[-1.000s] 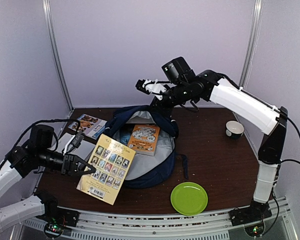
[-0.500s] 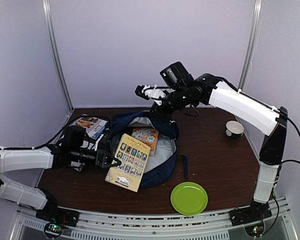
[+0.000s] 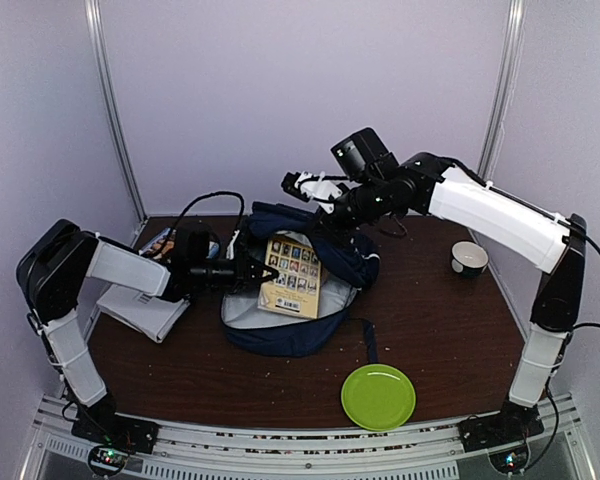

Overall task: Pack the student bag
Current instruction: Place the book in the largest pocket of the bag.

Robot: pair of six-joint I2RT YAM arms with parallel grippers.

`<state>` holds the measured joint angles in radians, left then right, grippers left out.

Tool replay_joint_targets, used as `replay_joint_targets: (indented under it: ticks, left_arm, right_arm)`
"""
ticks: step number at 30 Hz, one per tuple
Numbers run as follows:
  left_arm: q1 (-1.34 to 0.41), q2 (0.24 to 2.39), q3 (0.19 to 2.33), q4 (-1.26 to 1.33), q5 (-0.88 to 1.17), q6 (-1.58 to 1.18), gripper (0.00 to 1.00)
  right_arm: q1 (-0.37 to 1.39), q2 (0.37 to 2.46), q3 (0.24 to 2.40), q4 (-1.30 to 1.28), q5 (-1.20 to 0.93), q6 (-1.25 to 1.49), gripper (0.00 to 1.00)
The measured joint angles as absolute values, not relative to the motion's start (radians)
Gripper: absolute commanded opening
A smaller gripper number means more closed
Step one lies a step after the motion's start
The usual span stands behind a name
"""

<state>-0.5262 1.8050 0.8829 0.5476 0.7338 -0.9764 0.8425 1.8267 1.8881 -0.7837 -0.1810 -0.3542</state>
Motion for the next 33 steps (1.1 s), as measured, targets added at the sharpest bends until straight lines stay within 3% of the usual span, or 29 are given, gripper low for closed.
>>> replay_joint_targets:
  ticks: [6, 14, 21, 26, 33]
  left_arm:
    - [-0.473, 1.862, 0.998, 0.430, 0.712, -0.989, 0.00]
    - [-0.478, 1.865, 1.015, 0.378, 0.844, -0.947, 0.00]
    - [-0.479, 1.987, 1.180, 0.264, 0.881, -0.901, 0.01]
    - [-0.485, 2.027, 1.282, 0.117, 0.855, -0.824, 0.19]
    - [-0.493, 2.048, 1.360, -0.064, 0.760, -0.722, 0.34]
  right_arm:
    - [0.849, 1.772, 1.837, -0.791, -0.174, -0.368, 0.00]
    - [0.851, 1.758, 1.837, -0.795, -0.147, -0.406, 0.00]
    - [0.851, 1.756, 1.839, -0.804, -0.151, -0.442, 0.00]
    - [0.851, 1.744, 1.827, -0.809, -0.151, -0.463, 0.00]
    - [0.851, 1.720, 1.800, -0.814, -0.150, -0.480, 0.00]
